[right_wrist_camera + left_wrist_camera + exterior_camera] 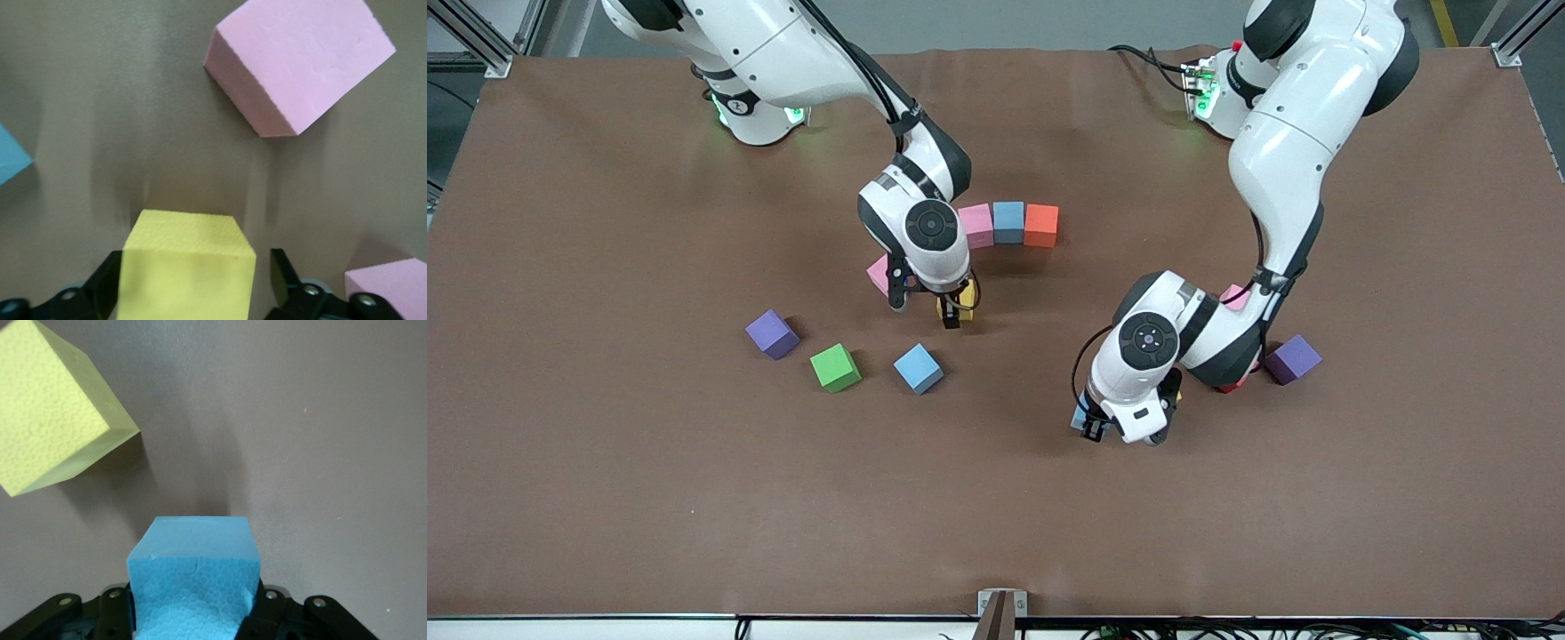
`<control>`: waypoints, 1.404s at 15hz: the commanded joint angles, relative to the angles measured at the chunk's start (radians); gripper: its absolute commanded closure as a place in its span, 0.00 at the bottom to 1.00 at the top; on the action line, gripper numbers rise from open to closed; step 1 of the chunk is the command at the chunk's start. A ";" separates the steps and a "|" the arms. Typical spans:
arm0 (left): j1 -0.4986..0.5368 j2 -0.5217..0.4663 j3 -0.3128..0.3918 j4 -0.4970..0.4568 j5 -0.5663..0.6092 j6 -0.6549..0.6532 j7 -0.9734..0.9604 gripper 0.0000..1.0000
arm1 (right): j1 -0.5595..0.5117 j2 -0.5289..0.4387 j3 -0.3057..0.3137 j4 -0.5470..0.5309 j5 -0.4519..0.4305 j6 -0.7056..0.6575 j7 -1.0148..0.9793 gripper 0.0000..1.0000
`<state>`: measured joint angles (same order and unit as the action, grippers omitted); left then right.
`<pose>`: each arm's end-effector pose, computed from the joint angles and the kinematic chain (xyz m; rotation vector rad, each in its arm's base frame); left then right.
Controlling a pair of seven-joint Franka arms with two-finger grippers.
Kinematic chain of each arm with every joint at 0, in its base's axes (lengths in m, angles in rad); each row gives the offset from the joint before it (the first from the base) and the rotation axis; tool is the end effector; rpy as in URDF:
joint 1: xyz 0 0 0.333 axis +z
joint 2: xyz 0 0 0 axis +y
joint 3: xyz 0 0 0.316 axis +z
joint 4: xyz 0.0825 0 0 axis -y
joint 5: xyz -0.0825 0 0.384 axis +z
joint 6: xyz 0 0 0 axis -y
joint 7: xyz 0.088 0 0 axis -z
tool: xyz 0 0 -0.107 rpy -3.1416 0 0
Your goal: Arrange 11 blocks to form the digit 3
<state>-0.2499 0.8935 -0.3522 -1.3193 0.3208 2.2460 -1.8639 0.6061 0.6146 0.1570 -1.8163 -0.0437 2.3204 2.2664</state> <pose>0.6579 -0.3628 0.2250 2.5153 1.7320 0.0327 0.4664 0.4372 0.1946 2.2299 -2.0680 -0.1018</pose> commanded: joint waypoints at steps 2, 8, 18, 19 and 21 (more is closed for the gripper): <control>0.009 -0.041 -0.005 -0.012 -0.013 -0.042 -0.004 0.56 | -0.011 -0.015 0.006 -0.014 -0.024 0.013 0.005 0.44; 0.023 -0.042 -0.014 -0.011 -0.020 -0.048 -0.004 0.56 | 0.006 -0.027 0.015 -0.009 -0.051 0.020 -0.339 0.96; 0.023 -0.048 -0.010 -0.012 -0.026 -0.049 -0.003 0.53 | 0.044 -0.073 0.015 -0.005 -0.097 0.013 -1.166 0.93; 0.023 -0.050 -0.010 -0.012 -0.025 -0.049 -0.003 0.52 | 0.044 -0.076 0.015 -0.009 -0.097 0.013 -1.206 0.95; 0.021 -0.048 -0.010 -0.012 -0.029 -0.055 -0.003 0.52 | 0.047 -0.078 0.015 -0.011 -0.110 0.019 -1.237 0.96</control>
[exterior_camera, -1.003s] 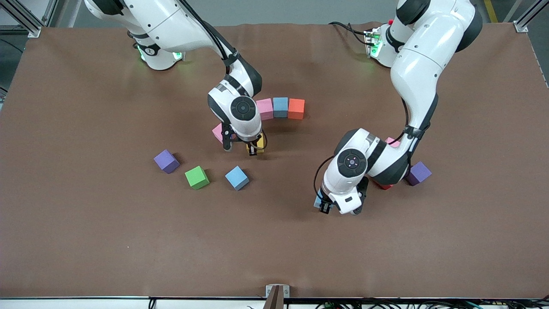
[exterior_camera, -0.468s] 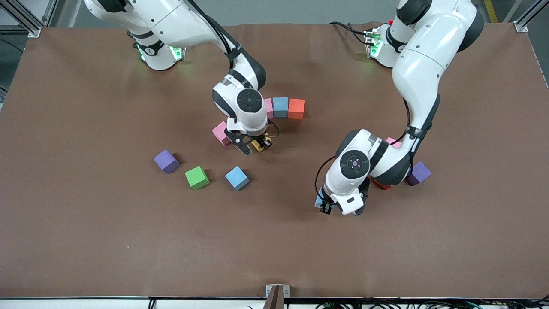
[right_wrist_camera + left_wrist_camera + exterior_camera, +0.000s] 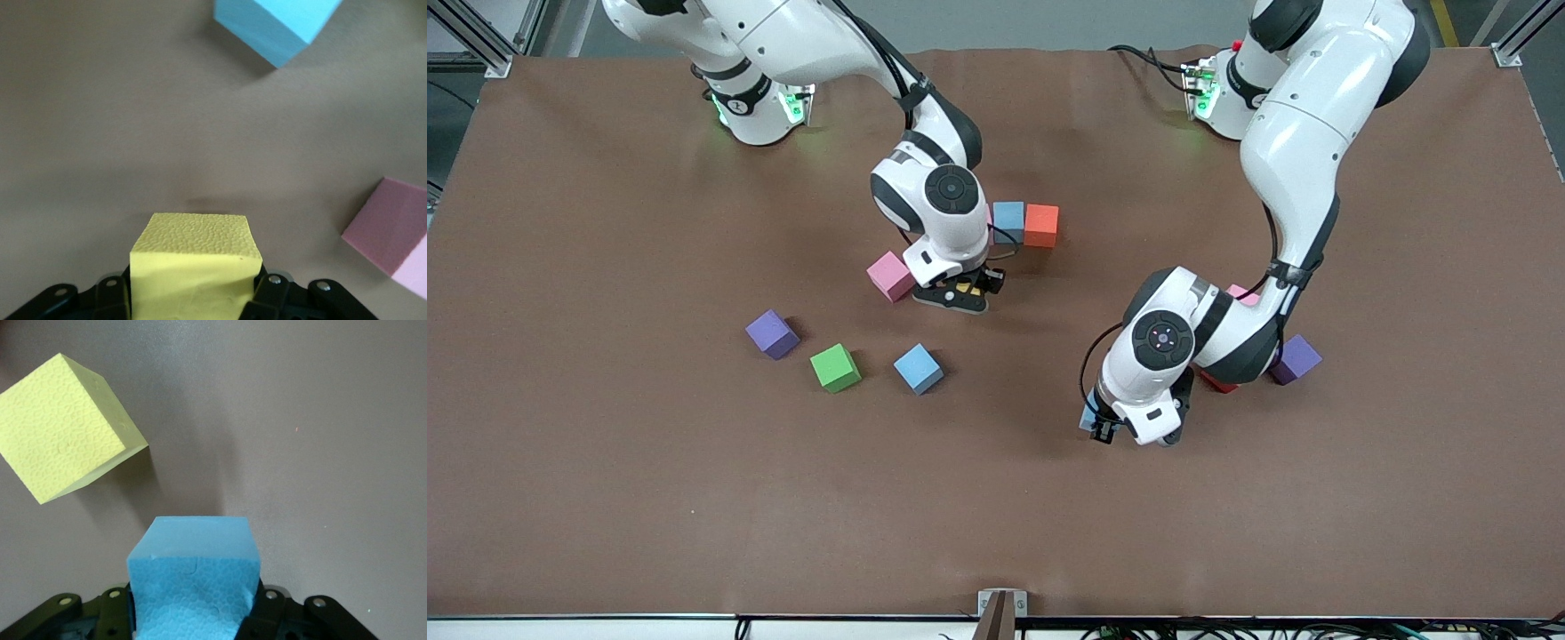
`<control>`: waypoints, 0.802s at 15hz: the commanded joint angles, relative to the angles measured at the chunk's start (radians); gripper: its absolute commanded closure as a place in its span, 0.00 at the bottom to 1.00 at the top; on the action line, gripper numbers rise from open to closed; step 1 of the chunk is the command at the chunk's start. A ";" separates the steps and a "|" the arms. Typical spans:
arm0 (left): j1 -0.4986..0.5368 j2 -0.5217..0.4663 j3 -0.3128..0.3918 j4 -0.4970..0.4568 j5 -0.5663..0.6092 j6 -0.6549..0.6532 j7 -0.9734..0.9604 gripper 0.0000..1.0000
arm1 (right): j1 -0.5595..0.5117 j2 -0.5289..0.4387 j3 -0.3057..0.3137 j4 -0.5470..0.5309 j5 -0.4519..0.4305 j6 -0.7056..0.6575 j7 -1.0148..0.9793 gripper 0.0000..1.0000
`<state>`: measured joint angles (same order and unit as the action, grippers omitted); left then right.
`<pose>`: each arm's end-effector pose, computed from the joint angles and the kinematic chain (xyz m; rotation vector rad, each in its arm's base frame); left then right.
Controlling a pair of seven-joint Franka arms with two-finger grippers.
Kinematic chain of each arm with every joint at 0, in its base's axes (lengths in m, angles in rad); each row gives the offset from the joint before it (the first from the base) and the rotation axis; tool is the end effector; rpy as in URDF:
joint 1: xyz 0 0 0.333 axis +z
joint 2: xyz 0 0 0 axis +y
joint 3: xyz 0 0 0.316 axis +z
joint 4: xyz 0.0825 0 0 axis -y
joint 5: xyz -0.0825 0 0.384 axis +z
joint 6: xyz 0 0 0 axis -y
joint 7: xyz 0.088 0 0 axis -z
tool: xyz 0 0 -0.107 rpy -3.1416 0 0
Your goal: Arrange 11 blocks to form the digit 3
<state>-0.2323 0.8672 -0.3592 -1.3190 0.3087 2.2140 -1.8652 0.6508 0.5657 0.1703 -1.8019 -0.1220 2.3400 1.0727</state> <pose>0.6624 -0.3537 0.2421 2.5002 1.7606 0.0245 0.4517 0.4706 0.2338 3.1160 -0.2987 -0.0211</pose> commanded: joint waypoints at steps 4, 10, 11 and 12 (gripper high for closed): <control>0.004 -0.022 -0.003 -0.013 -0.017 -0.024 -0.002 0.52 | 0.016 -0.030 0.002 -0.028 -0.096 0.025 -0.074 0.97; 0.002 -0.024 -0.004 -0.013 -0.016 -0.024 -0.003 0.52 | 0.046 -0.035 0.000 -0.125 -0.130 0.149 -0.069 0.98; 0.002 -0.024 -0.004 -0.013 -0.016 -0.024 -0.003 0.52 | 0.047 -0.035 0.000 -0.140 -0.130 0.165 -0.069 0.98; 0.002 -0.024 -0.004 -0.011 -0.016 -0.025 -0.002 0.52 | 0.052 -0.035 0.000 -0.145 -0.130 0.167 -0.068 0.98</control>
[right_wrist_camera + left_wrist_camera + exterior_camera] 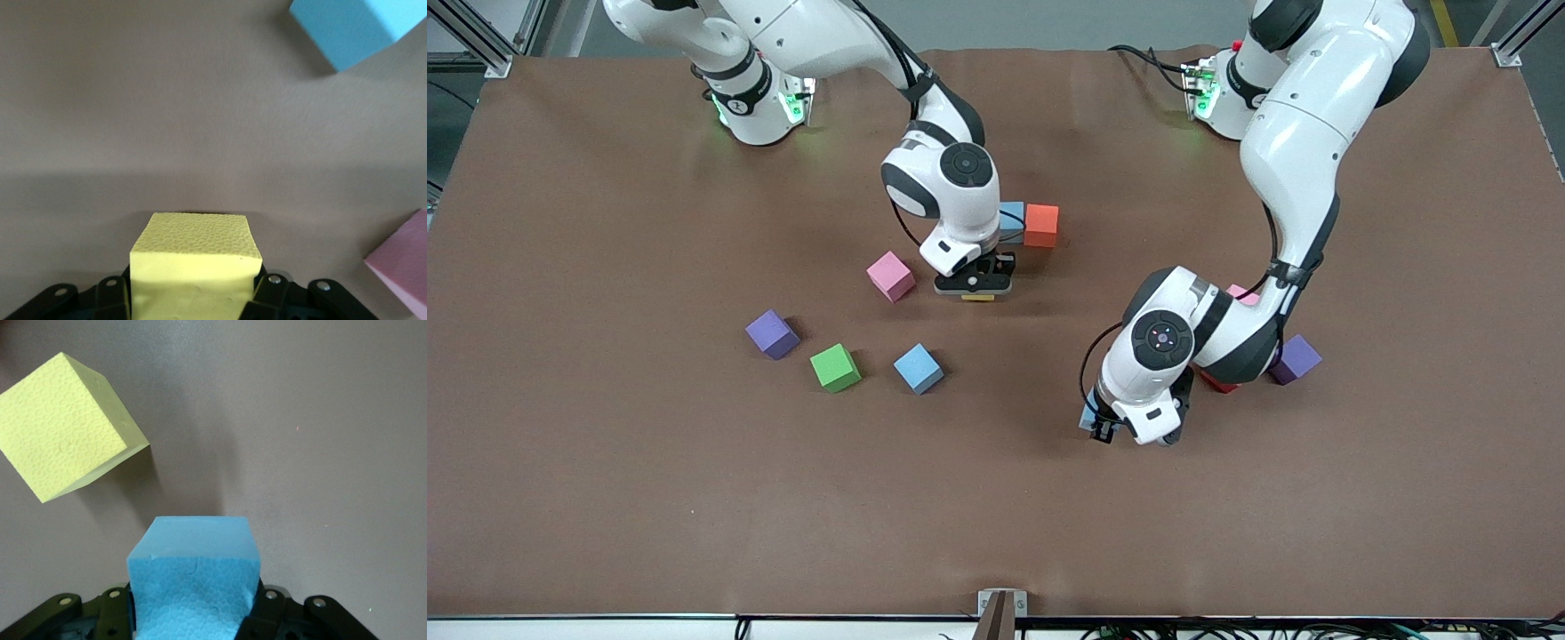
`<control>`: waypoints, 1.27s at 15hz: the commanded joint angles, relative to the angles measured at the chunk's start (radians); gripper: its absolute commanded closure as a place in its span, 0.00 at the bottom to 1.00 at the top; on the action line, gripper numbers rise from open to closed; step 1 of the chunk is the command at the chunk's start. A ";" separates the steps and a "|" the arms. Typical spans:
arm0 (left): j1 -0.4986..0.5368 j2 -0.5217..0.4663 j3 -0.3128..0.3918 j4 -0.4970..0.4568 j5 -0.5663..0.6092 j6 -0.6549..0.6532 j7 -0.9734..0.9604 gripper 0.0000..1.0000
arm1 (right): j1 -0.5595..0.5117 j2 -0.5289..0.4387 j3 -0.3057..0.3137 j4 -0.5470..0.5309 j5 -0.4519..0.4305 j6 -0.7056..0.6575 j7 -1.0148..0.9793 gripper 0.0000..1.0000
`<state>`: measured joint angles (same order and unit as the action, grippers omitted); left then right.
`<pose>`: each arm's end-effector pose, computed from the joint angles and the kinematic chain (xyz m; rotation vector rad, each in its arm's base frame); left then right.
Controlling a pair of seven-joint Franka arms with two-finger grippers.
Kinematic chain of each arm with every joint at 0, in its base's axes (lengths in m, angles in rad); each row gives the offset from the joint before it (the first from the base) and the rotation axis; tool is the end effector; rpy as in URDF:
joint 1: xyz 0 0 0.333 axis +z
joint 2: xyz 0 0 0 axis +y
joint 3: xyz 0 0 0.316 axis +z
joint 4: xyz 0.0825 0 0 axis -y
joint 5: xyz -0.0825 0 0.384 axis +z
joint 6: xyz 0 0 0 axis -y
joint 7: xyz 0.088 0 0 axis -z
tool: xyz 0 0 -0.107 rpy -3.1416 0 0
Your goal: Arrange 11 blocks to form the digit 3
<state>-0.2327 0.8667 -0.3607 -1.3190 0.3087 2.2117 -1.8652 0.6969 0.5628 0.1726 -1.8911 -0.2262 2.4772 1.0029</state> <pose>0.6617 -0.3546 0.2425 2.5023 1.7595 0.0226 0.4148 0.4837 0.2118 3.1396 0.0231 0.0992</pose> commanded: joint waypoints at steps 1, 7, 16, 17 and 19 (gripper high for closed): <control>0.003 -0.023 -0.003 -0.011 -0.016 -0.021 -0.002 0.52 | 0.013 -0.032 -0.002 -0.057 -0.025 0.029 0.008 0.98; 0.003 -0.022 -0.003 -0.013 -0.014 -0.023 -0.002 0.52 | 0.029 -0.035 -0.002 -0.097 -0.025 0.031 0.010 0.98; 0.004 -0.020 -0.001 -0.013 -0.013 -0.026 0.000 0.52 | 0.036 -0.034 -0.001 -0.100 -0.025 0.028 0.010 0.98; 0.004 -0.020 -0.001 -0.013 -0.013 -0.026 0.000 0.52 | 0.036 -0.034 -0.001 -0.100 -0.025 0.025 0.010 0.98; 0.004 -0.020 -0.001 -0.013 -0.013 -0.026 0.000 0.52 | 0.041 -0.034 -0.001 -0.102 -0.025 0.022 0.013 0.98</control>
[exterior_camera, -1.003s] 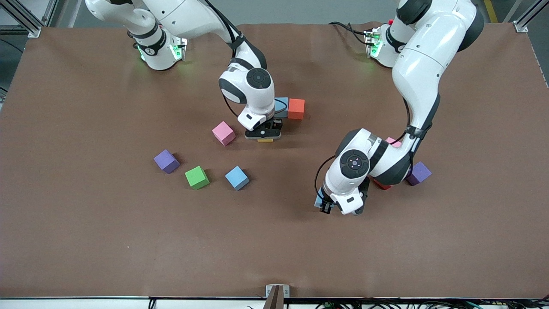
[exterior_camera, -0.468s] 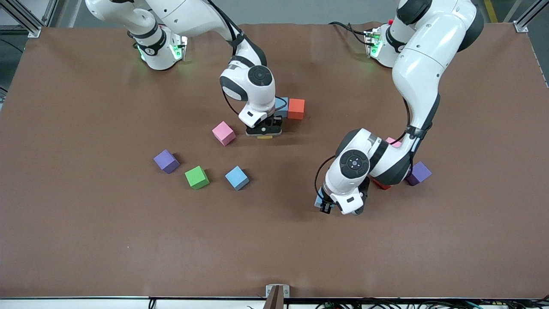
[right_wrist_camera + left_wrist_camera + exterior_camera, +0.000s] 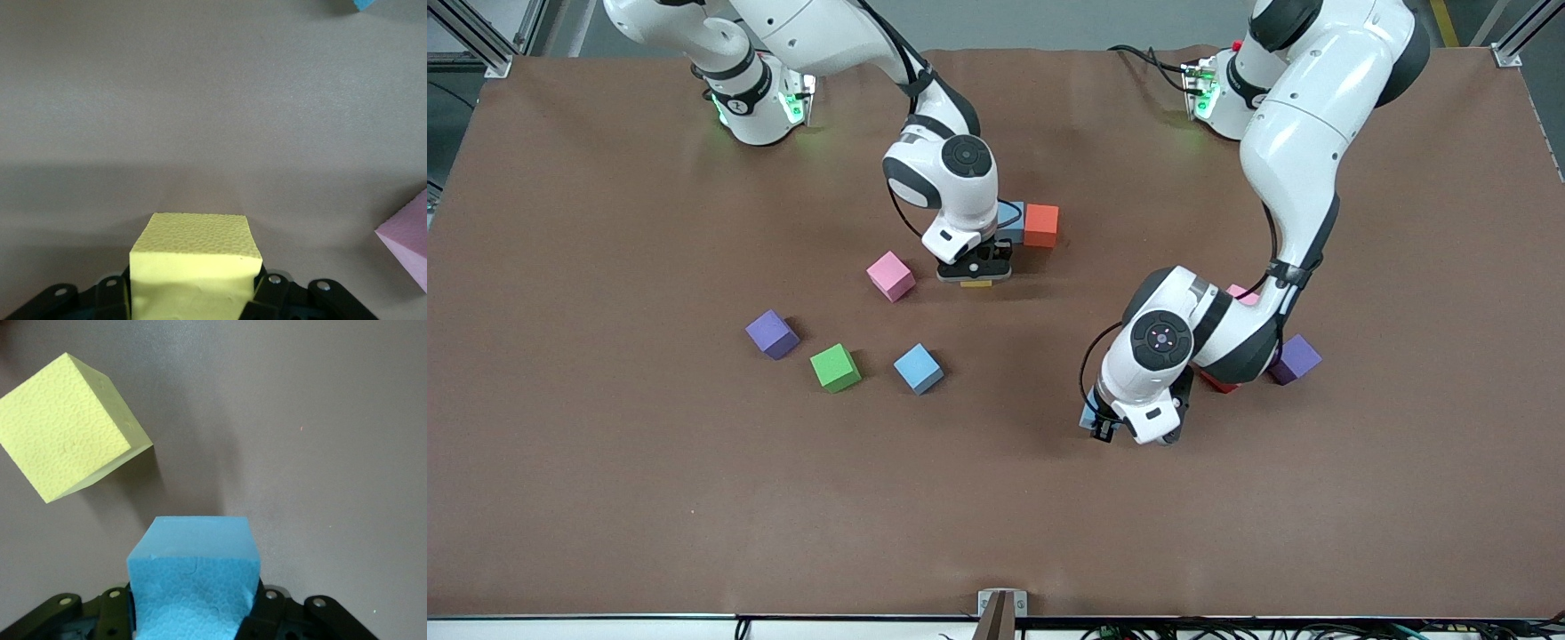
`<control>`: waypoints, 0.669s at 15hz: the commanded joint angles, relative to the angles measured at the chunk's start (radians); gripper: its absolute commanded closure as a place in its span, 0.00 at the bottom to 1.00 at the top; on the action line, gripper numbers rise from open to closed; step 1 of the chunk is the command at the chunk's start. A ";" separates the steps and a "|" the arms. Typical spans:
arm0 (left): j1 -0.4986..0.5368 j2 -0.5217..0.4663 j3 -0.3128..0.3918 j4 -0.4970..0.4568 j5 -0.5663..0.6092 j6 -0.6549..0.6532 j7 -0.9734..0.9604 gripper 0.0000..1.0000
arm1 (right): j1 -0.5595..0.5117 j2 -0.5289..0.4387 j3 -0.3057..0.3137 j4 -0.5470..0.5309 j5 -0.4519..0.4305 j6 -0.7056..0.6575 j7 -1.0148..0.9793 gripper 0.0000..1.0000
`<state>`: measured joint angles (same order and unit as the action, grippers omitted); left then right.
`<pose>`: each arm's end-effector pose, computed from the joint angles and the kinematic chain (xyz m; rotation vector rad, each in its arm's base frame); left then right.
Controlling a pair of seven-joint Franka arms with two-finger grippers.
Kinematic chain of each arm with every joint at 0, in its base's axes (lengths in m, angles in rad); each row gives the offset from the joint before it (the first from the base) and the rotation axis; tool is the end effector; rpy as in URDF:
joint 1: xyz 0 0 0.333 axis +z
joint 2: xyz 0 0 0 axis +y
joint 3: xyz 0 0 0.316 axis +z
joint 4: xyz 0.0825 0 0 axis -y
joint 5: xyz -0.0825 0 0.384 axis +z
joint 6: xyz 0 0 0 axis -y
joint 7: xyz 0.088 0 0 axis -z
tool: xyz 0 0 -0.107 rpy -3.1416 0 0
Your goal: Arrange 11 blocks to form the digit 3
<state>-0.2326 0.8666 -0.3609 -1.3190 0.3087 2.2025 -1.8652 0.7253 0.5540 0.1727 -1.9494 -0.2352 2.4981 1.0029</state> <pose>0.6610 -0.3541 0.2417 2.5094 1.7644 0.0181 0.3877 0.4836 0.1963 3.1173 0.0895 0.0731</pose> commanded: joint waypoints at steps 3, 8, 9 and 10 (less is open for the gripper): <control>0.004 -0.020 -0.001 -0.013 -0.013 -0.017 0.000 0.52 | 0.017 -0.023 -0.001 -0.045 -0.016 -0.002 0.022 0.98; 0.004 -0.018 0.000 -0.013 -0.011 -0.017 0.000 0.52 | 0.029 -0.023 -0.001 -0.045 -0.015 -0.002 0.042 0.98; 0.004 -0.018 0.000 -0.013 -0.011 -0.017 0.000 0.52 | 0.031 -0.023 -0.001 -0.045 -0.015 -0.004 0.043 0.98; 0.004 -0.018 0.000 -0.013 -0.011 -0.017 0.000 0.51 | 0.031 -0.023 -0.001 -0.045 -0.015 -0.004 0.043 0.98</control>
<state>-0.2324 0.8667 -0.3602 -1.3190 0.3087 2.2003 -1.8652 0.7406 0.5521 0.1727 -1.9511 -0.2356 2.4899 1.0115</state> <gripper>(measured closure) 0.449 0.419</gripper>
